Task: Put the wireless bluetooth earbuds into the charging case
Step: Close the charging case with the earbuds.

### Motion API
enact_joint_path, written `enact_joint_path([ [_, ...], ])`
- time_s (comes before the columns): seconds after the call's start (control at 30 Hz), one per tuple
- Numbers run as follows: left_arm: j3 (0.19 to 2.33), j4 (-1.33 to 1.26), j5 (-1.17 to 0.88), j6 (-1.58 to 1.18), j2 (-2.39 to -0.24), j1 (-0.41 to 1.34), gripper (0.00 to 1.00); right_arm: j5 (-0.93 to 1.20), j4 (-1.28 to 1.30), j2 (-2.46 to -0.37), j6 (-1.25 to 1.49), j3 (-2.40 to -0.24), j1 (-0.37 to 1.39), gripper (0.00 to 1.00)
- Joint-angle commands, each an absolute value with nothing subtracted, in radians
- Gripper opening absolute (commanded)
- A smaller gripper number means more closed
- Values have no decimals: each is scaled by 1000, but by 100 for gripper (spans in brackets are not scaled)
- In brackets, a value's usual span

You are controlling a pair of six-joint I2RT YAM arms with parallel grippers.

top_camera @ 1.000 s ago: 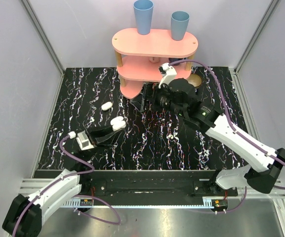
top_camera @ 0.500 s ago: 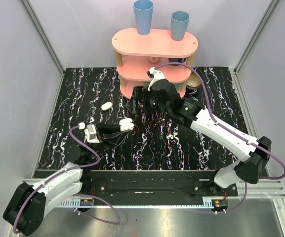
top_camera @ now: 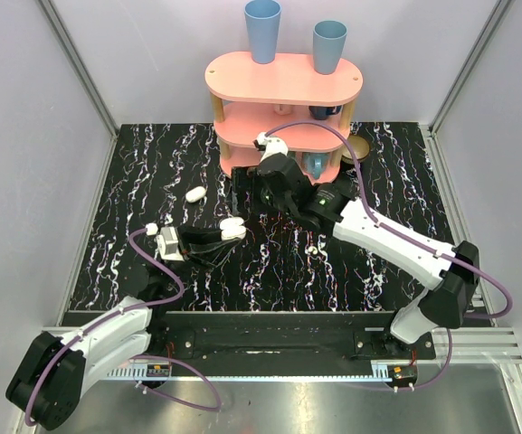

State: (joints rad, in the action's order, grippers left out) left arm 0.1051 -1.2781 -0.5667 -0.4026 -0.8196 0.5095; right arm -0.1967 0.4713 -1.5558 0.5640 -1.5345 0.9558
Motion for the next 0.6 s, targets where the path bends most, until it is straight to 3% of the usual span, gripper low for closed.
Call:
enact_joint_path([
  [0.0, 132, -1549, -586, -416, -804, 509, 0, -276, 495, -1586, 512, -1586, 973, 100],
  [0.57, 106, -1552, -532, -411, -787, 509, 0, -255, 497, -1582, 515, -1572, 1003, 100],
])
